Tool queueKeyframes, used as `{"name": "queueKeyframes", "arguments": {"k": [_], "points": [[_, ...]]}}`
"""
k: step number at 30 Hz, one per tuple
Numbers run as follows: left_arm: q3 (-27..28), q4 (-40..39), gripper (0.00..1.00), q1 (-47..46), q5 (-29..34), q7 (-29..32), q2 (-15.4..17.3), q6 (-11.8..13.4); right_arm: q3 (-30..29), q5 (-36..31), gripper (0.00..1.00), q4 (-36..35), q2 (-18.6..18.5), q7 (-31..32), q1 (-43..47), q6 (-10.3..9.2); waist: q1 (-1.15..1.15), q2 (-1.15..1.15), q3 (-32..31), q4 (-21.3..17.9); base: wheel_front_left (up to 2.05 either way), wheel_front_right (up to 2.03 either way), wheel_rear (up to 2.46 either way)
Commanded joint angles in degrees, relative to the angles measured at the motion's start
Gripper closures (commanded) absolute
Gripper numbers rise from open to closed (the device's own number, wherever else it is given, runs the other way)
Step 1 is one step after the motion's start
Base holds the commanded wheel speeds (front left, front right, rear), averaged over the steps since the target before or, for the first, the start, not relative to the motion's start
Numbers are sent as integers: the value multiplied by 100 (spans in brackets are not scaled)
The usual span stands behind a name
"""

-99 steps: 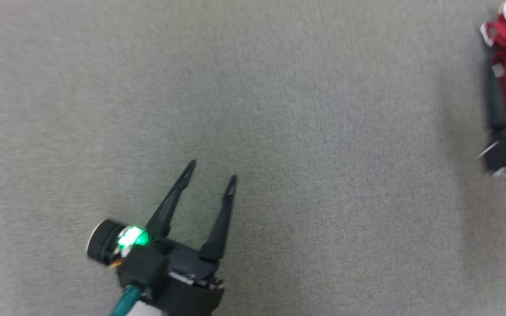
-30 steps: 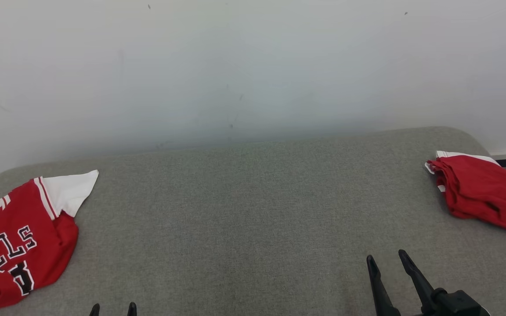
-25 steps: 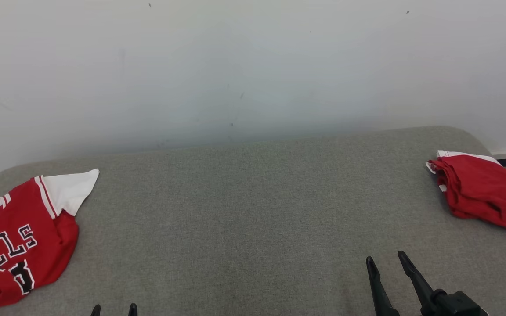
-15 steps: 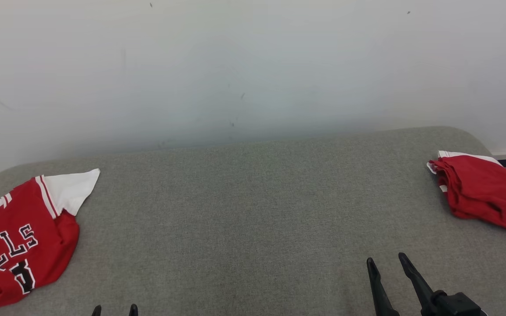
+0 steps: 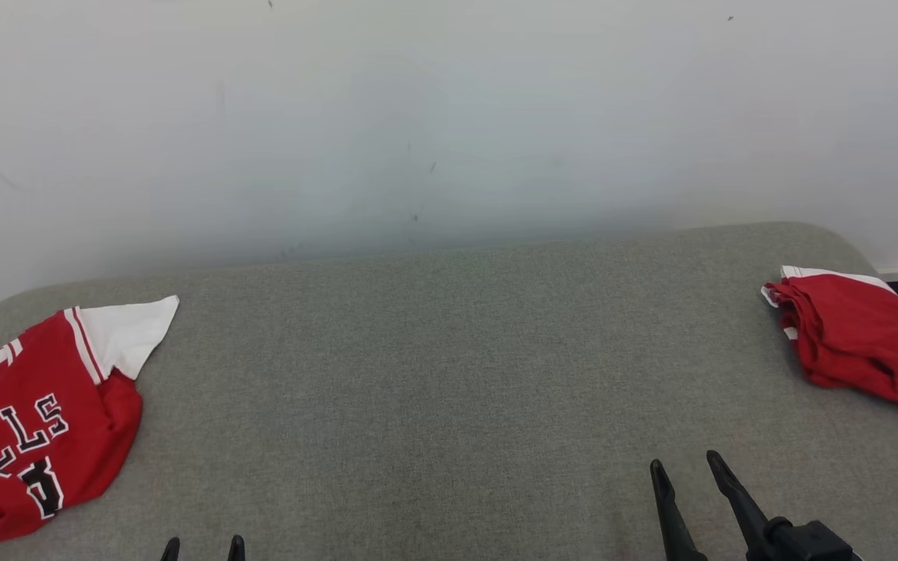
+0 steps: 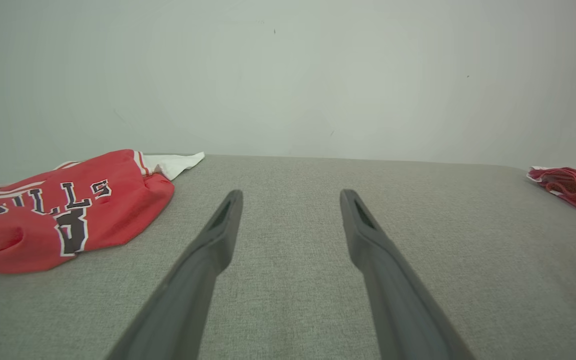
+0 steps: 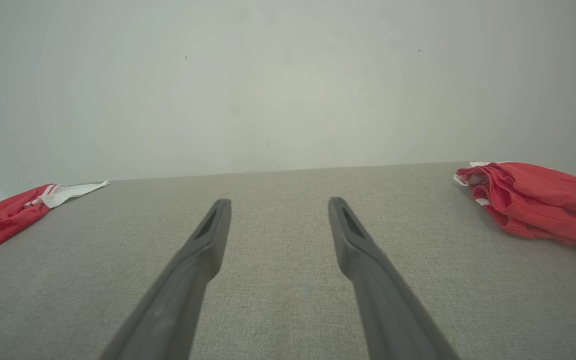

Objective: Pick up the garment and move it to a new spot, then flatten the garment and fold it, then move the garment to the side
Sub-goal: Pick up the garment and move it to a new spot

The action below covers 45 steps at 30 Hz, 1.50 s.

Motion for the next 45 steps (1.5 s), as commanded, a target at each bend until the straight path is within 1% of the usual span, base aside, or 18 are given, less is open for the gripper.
{"name": "queueKeyframes", "arguments": {"k": [1, 8, 14, 22, 31, 36, 40, 45], "points": [[19, 24, 0, 7, -55, 9, -1, -11, 11, 29, 0, 4, 11, -6, 49, -2, 0, 0, -1, 2, 0, 0, 0], [5, 52, 0, -13, -30, 9, -1, -33, 24, 58, 0, 19, -36, -6, 78, -2, 0, 0, 6, 56, 0, 0, 0], [19, 68, 0, -46, 11, 9, 0, -75, 69, 76, 0, 26, -45, -5, 49, -2, 0, 0, 1, 235, 0, 0, 0], [32, 65, 0, -19, 30, 9, 0, -112, 152, 122, 0, 25, -10, -6, 93, -2, 0, 0, -32, 706, 0, 0, 0], [74, -14, 0, -7, -60, 9, 0, -65, 291, 155, 0, 46, -20, -6, 32, -2, 0, 0, -31, 1228, 0, 0, 0], [126, -44, 0, 11, -62, 9, 0, -59, 352, 168, 0, 54, 6, -6, 19, -2, 0, 0, -35, 1431, 0, 0, 0], [158, -62, 0, -4, -64, 9, 0, -64, 404, 174, 0, 65, 37, -6, 10, -2, 0, 0, -36, 1686, 0, 0, 0], [198, -82, 0, 8, -77, 9, 0, -63, 430, 179, 0, 62, 70, -6, 3, -2, 0, 0, -36, 1855, 0, 0, 0]]}}
